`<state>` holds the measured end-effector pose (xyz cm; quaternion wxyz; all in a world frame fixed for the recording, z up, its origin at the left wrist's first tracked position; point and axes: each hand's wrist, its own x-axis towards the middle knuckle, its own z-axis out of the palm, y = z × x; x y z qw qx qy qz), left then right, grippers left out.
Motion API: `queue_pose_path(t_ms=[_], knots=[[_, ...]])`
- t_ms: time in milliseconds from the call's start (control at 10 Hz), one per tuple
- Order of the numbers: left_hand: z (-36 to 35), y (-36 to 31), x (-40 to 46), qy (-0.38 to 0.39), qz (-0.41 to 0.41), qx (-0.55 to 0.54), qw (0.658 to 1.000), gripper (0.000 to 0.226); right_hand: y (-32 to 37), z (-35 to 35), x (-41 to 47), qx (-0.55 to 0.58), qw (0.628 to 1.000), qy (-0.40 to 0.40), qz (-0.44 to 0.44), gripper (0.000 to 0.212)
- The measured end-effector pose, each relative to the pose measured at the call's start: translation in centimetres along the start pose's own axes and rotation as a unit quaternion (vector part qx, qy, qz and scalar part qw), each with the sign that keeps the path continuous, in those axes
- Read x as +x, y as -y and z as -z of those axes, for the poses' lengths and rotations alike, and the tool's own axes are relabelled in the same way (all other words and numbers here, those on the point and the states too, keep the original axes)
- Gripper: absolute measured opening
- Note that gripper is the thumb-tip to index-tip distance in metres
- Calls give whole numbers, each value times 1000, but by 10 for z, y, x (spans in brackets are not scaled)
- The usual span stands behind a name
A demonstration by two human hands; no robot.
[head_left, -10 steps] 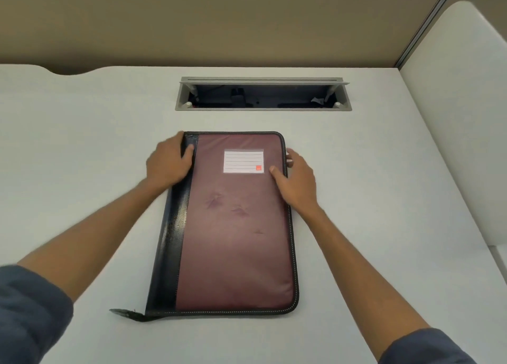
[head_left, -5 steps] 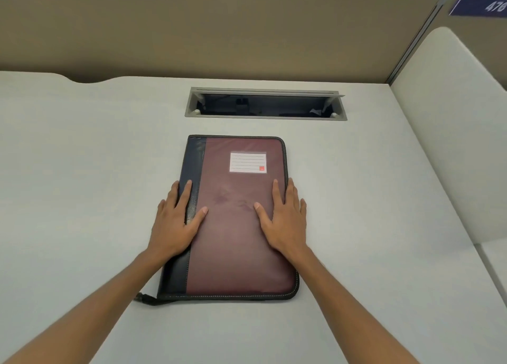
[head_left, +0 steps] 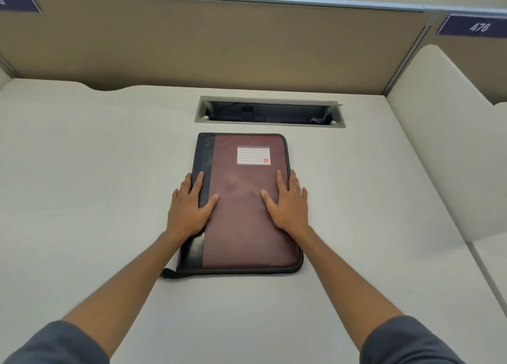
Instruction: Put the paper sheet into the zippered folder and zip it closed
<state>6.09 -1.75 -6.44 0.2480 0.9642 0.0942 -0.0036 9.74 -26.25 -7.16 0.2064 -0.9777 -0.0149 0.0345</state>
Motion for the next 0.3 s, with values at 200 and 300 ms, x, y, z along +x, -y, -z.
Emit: queue_pose_path(t_ms=[200,300], knots=[[6,0,-3,-50,-66,60,995,73,2,11,-5,12,999,33,-14,78],[17,-9,-3,-104,-111,75,985,69,8,32,-9,16,1000,-12,1,81]])
